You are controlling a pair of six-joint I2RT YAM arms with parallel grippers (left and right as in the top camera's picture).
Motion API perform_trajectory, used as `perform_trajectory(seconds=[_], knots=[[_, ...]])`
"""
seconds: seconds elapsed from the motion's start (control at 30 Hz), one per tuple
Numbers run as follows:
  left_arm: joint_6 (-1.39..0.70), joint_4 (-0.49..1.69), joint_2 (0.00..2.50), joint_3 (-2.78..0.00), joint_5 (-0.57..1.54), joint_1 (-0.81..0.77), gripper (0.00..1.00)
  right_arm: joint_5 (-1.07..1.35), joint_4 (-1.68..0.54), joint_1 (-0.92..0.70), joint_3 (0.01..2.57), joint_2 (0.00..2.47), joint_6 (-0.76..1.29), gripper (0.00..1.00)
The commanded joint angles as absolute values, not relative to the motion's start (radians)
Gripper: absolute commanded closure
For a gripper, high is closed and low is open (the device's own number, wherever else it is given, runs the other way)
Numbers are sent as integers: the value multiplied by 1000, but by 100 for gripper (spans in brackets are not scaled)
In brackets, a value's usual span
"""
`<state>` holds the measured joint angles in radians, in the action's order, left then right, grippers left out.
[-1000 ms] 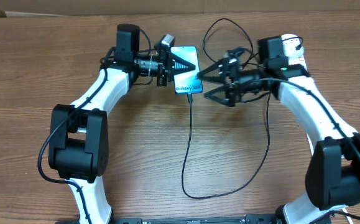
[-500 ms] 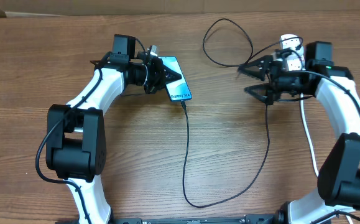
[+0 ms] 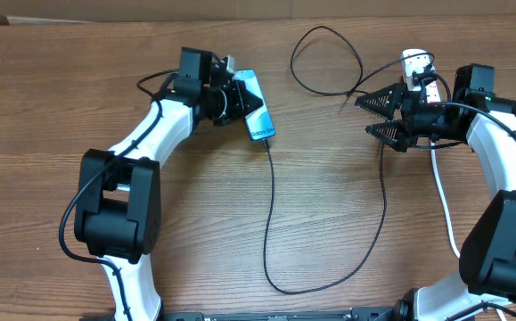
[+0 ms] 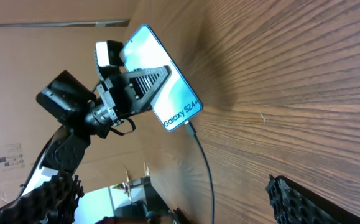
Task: Plug charger to phone and switch on socket
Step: 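Lower the phone flat onto the table with the left gripper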
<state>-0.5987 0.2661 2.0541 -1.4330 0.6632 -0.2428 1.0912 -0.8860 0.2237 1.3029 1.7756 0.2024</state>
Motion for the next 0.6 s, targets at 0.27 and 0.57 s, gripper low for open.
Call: perform_trajectory(seconds=[0.27,0.57], knots=[[-734,47,2229,-1440,959,-257,96,1060,-935,225,1312,1763,147,3],[-785,-39,2293,-1440,1014,-256,96,1047,-957,225,1312,1763,121,4]])
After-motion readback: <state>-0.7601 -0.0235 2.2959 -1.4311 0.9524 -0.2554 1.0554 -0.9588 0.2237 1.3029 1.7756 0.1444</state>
